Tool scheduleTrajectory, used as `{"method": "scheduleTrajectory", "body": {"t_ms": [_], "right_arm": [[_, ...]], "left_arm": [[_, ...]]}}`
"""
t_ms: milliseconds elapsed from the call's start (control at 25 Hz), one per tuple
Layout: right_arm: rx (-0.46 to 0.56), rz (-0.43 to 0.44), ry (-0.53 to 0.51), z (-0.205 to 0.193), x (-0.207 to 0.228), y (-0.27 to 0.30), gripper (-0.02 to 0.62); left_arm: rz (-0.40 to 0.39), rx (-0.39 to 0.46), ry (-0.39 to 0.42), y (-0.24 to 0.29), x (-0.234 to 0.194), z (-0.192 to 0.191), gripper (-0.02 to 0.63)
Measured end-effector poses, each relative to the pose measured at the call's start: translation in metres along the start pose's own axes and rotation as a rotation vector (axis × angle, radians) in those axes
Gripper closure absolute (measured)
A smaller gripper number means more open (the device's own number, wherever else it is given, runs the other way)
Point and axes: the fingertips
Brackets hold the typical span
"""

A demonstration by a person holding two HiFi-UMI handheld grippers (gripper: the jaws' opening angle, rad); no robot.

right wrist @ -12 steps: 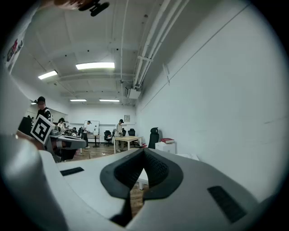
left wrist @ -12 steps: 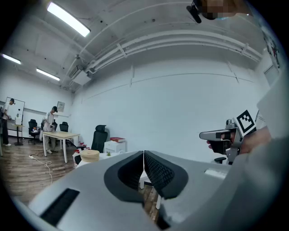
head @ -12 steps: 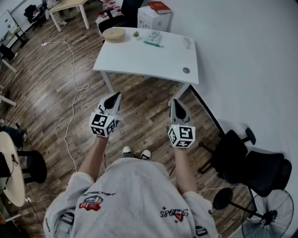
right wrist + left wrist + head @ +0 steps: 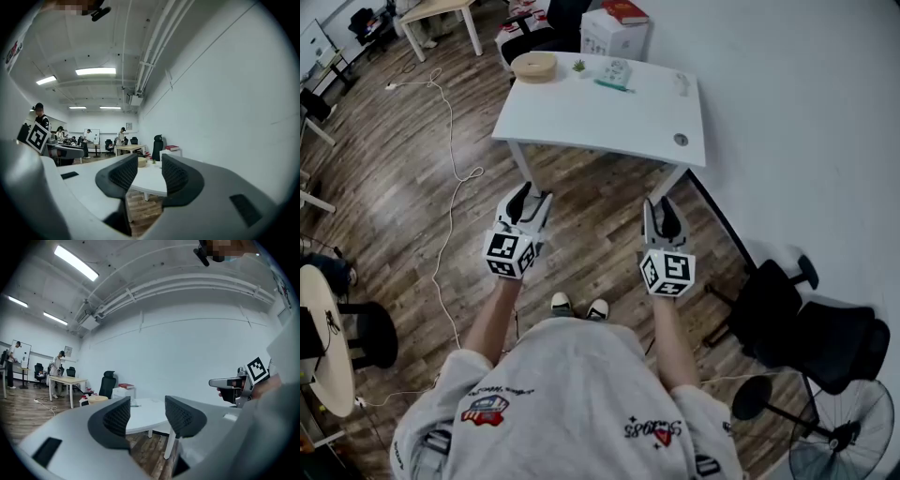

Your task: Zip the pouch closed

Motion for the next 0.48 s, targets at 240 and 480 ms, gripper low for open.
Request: {"method": "scheduleTrajectory", "body": {"t_ms": [240, 480], "right_arm": [[-0.009, -0.010, 0.036, -0.011, 0.003, 0.002, 0.319], [-0.023, -0.006, 0.021, -0.014, 0.007, -0.002, 0.311]], "left_arm": [[0.014, -0.009, -0.028, 0.002, -0.003, -0.007, 0.273], [-0.017, -0.047, -0.040, 0.009, 0.013, -0.019, 0.273]]}}
Point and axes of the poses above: the fingertips, and each gripper's own axes: y forward along the fingers, x to its right, z out of its top, and after that the axes turned 6 degrees about z, right-handed
